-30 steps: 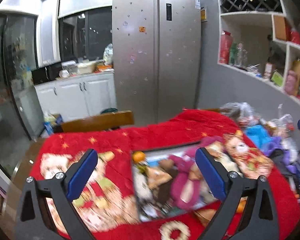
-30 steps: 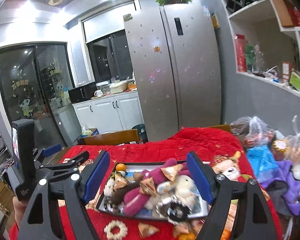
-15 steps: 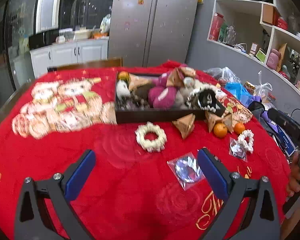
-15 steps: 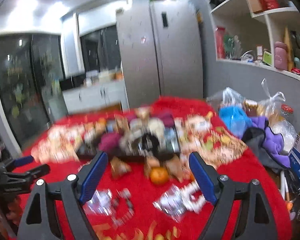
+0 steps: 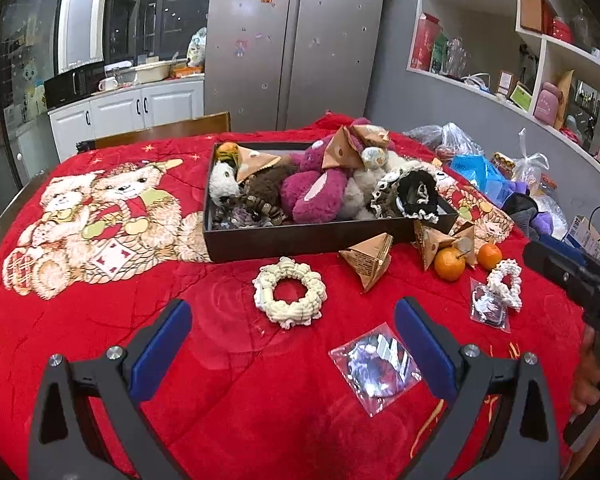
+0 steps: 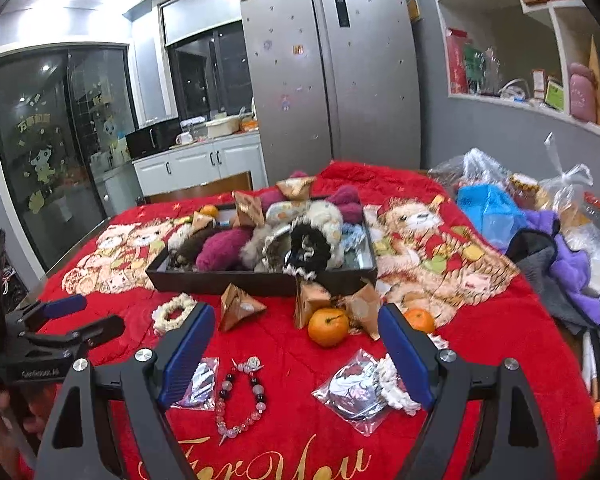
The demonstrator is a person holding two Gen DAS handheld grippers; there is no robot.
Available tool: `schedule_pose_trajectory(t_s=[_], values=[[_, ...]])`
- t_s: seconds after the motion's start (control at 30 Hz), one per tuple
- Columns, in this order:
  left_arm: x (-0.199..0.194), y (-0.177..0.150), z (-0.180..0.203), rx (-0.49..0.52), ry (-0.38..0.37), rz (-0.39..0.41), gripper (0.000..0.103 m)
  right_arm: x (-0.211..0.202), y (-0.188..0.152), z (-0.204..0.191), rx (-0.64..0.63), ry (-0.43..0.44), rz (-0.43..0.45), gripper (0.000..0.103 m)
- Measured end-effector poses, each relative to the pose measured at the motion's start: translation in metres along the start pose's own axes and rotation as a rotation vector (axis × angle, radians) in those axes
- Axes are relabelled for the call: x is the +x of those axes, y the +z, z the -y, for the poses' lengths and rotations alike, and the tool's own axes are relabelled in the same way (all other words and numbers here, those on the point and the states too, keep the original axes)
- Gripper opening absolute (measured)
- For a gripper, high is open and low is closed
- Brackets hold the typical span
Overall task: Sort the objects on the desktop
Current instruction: 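Withdraw both open tools from the tray back toward the loose objects, then grasp the cream crochet scrunchie with left tool while right tool grasps a tangerine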
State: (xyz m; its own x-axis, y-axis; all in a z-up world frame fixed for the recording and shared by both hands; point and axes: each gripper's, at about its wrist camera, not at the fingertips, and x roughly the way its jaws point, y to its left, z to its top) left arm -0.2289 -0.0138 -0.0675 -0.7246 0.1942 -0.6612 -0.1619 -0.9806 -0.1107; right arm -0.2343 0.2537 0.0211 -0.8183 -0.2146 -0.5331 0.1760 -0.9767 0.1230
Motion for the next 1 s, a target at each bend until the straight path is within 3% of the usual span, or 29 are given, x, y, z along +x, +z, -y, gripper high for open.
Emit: schedule_pose_trajectory(t_s=[0.4, 0.77, 1.0], values=[[0.061, 0.015, -0.003, -0.001, -0.026, -0.093, 0.102, 0.057, 0.006, 0.002, 0.028, 0.040, -0.118, 0.086], [0.117, 0.010, -0.014, -0.003, -0.008, -0.215, 0.102, 0.112, -0.010, 0.007, 0.030, 0.008, -0.254, 0.086], [0.128, 0.008, 0.001, 0.093, 0.073, -0.241, 0.103, 0.134, -0.016, 0.022, 0.079, -0.013, -0.300, 0.086]])
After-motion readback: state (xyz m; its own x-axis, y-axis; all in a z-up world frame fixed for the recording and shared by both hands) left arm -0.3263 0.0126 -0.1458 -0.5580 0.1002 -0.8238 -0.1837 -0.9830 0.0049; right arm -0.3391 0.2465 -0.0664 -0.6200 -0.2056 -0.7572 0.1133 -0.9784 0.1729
